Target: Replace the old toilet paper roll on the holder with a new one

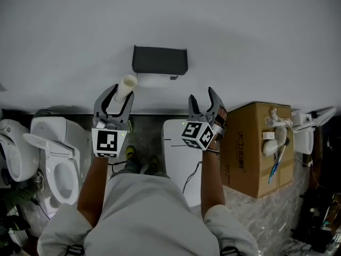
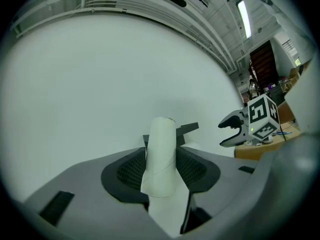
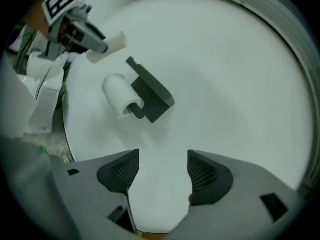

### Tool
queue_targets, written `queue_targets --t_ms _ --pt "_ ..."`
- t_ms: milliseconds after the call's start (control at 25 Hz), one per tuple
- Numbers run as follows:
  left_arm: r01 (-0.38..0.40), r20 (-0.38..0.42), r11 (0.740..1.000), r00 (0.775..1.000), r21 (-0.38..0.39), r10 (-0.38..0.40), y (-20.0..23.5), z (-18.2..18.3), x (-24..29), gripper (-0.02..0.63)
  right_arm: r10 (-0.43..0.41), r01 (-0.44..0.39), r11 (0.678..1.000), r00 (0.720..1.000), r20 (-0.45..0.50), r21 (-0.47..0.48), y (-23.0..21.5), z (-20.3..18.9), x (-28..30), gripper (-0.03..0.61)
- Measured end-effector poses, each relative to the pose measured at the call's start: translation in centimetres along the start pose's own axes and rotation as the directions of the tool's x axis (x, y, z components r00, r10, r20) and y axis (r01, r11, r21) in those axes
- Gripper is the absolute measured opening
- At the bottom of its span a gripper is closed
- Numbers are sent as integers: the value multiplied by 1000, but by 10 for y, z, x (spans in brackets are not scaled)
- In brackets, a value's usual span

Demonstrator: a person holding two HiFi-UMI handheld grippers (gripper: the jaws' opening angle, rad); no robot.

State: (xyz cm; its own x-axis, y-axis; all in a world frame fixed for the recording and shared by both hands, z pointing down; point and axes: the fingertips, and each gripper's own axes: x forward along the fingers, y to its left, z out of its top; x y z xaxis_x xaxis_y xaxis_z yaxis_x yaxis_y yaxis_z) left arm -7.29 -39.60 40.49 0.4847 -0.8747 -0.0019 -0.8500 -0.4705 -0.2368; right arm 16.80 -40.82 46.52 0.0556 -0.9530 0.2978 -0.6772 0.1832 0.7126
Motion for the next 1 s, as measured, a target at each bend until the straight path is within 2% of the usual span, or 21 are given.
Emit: queue_targets --t_ms 80,200,280,440,520,680,840,1000 --pt "19 -8 1000 1000 3 -19 -7 1 5 209 2 -3 985 1000 4 175 -12 -9 -9 292" --pt "37 -5 999 999 7 -37 -13 6 11 209 -7 -6 911 1000 29 412 -28 -19 -21 227" --pt "37 4 999 999 7 -37 -13 10 13 208 -22 -3 863 999 44 505 -37 -21 -29 193" --pt "33 17 999 999 0 -33 -10 16 16 209 -33 -31 774 995 90 633 -46 -18 -37 130" --pt "26 22 1000 999 -2 -26 -6 19 15 209 -41 -46 743 993 114 668 -50 -12 -40 95" --pt "6 27 1000 1000 -20 -6 4 23 10 208 -50 -67 727 987 151 683 -52 7 -44 26" --pt "-16 24 998 1000 -58 18 16 26 8 207 -39 -113 700 980 195 705 -49 24 -43 9" --pt "-35 23 995 999 -89 37 25 27 4 207 -37 -123 682 979 203 721 -47 30 -43 8"
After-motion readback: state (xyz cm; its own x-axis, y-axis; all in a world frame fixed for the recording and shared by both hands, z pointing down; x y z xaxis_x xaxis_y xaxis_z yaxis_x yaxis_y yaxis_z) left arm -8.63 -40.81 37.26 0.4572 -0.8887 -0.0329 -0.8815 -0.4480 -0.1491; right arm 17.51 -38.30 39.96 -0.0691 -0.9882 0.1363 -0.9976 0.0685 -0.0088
